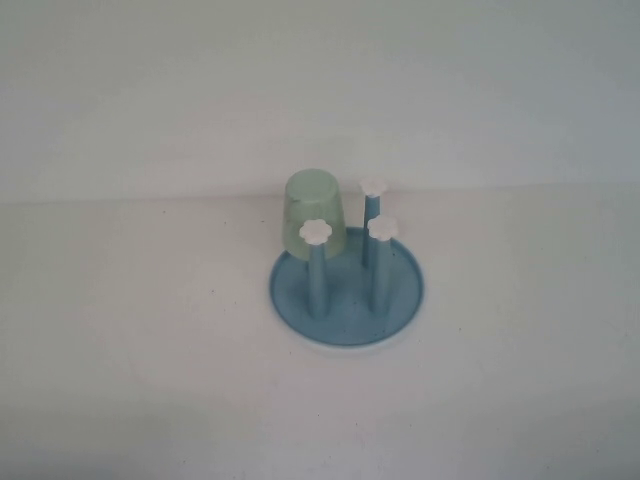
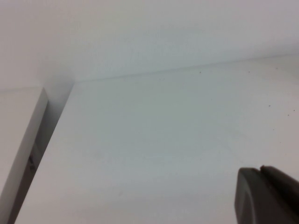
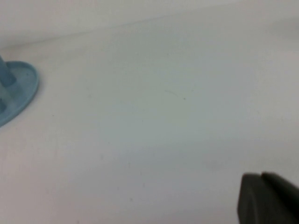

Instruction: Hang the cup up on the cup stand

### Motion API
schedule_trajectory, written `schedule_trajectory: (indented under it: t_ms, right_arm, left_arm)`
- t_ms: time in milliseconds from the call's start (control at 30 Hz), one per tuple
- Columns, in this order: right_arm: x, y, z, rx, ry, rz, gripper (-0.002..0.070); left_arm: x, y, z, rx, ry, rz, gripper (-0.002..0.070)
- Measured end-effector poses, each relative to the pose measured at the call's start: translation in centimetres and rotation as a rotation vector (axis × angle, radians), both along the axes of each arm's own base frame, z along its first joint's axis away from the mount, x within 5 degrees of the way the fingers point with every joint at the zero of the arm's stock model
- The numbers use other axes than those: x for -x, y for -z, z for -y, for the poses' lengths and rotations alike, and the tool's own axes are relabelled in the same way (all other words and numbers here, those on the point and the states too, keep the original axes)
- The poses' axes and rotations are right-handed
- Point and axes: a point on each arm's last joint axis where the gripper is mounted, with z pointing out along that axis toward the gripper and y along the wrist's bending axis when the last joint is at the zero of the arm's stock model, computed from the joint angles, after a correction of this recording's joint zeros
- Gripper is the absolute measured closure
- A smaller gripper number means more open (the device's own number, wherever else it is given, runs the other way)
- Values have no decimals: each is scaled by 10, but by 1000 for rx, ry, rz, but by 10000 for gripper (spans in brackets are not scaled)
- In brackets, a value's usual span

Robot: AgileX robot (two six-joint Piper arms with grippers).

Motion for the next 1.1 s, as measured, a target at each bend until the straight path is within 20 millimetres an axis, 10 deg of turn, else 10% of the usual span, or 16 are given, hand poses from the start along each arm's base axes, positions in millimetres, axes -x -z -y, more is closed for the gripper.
schedule_trajectory:
  t_ms: [1100]
  right_arm:
    - [1, 2, 2, 166, -92, 50, 676]
  left_arm:
    - [0, 1, 0, -3, 1, -17, 675]
